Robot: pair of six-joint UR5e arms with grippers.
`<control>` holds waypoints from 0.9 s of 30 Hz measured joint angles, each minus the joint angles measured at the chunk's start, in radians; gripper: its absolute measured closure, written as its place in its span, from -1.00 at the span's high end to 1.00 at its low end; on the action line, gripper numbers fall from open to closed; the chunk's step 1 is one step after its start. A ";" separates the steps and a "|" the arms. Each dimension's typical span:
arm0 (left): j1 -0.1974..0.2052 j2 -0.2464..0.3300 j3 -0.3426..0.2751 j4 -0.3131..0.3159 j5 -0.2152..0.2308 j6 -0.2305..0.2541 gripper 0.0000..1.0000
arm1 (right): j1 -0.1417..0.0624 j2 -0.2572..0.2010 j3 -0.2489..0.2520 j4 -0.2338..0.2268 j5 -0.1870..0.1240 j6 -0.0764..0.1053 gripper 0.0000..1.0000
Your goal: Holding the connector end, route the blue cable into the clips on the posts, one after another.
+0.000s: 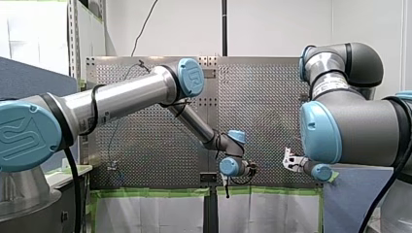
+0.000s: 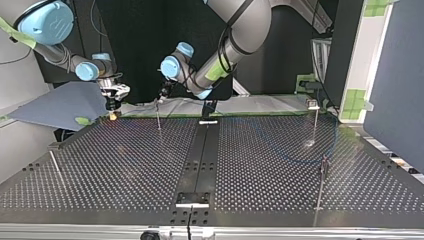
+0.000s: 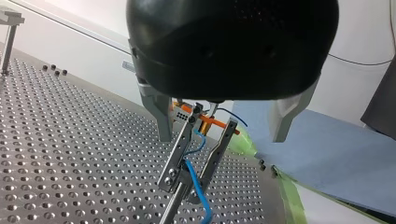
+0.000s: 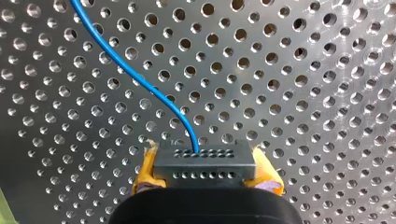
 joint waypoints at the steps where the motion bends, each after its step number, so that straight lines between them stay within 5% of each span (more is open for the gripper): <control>1: 0.000 0.000 0.000 0.000 0.000 -0.001 1.00 | 0.000 0.000 0.000 0.000 0.000 0.000 -1.00; 16: -0.002 0.000 0.000 0.026 0.000 -0.037 1.00 | -0.002 0.002 0.000 -0.003 0.000 0.004 -1.00; 27: -0.015 0.051 -0.056 0.031 -0.044 0.016 1.00 | -0.003 0.003 0.000 0.000 0.000 0.003 -1.00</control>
